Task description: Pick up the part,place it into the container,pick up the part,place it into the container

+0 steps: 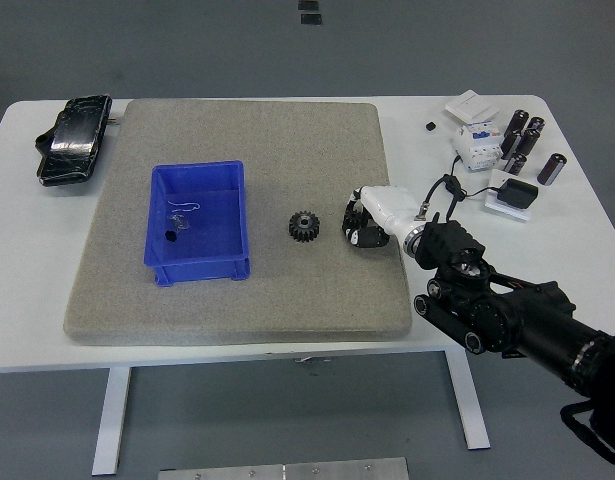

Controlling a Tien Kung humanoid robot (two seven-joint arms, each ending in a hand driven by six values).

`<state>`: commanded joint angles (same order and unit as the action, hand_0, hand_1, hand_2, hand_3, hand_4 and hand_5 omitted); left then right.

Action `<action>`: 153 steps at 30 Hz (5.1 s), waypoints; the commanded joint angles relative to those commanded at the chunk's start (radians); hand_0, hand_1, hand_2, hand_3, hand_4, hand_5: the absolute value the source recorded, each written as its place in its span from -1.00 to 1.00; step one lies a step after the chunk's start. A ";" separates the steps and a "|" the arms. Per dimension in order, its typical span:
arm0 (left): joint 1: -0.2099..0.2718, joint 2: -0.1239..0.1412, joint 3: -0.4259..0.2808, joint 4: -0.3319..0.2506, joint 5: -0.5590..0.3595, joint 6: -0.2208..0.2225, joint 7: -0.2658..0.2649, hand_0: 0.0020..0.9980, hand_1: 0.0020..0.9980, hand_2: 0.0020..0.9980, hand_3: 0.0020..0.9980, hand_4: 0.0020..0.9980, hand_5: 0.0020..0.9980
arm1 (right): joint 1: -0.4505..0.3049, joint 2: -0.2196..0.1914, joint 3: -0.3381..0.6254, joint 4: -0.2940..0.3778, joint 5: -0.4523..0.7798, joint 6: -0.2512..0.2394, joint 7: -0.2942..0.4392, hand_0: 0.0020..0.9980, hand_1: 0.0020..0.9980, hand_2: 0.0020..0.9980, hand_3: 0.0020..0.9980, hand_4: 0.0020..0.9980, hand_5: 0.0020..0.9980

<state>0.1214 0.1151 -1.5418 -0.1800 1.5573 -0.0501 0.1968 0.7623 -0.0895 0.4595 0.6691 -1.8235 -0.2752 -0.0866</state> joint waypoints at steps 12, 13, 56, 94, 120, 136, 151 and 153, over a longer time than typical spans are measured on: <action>0.002 -0.002 0.001 0.000 -0.006 0.001 -0.001 0.33 0.24 0.17 0.18 0.40 0.06 | 0.006 -0.018 0.007 0.097 -0.033 -0.040 0.019 0.03 0.00 -0.27 -0.02 0.17 -0.89; 0.002 -0.002 0.001 0.000 -0.005 0.001 -0.001 0.33 0.24 0.17 0.18 0.40 0.06 | 0.007 -0.019 0.006 0.114 -0.036 -0.043 0.019 0.03 0.00 -0.27 -0.02 0.17 -0.89; 0.001 0.003 0.000 0.000 0.004 0.000 0.007 0.33 0.24 0.17 0.19 0.42 0.13 | 0.095 0.089 -0.168 0.314 -0.003 -0.049 -0.001 0.81 0.74 0.75 0.68 0.58 0.08; 0.000 0.001 0.009 0.000 0.004 -0.002 0.001 0.33 0.24 0.17 0.18 0.40 0.10 | 0.038 0.075 -0.126 0.002 0.089 -0.020 -0.013 0.39 0.27 0.34 0.51 0.49 -0.07; -0.004 0.003 0.014 0.000 0.001 -0.002 0.000 0.33 0.24 0.17 0.18 0.41 0.11 | 0.046 0.089 -0.169 -0.007 0.127 -0.066 0.003 0.32 0.05 -0.17 0.28 0.19 -0.43; -0.003 0.000 0.020 0.000 -0.008 -0.001 0.001 0.33 0.24 0.17 0.18 0.41 0.11 | 0.075 0.077 -0.110 0.145 0.060 -0.087 -0.007 0.32 0.04 -0.21 0.24 0.19 -0.45; -0.002 0.002 0.017 0.000 -0.005 -0.001 0.003 0.33 0.24 0.17 0.18 0.41 0.11 | 0.108 0.089 -0.162 0.379 -0.019 -0.087 -0.067 0.33 0.03 -0.12 0.30 0.16 -0.36; -0.003 0.002 0.017 0.000 -0.005 -0.001 0.003 0.33 0.24 0.17 0.18 0.41 0.11 | 0.112 0.089 -0.181 0.379 -0.027 -0.081 -0.072 0.33 0.03 -0.12 0.30 0.16 -0.36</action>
<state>0.1182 0.1174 -1.5245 -0.1800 1.5527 -0.0511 0.1998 0.8748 0.0000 0.2790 1.0480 -1.8507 -0.3564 -0.1585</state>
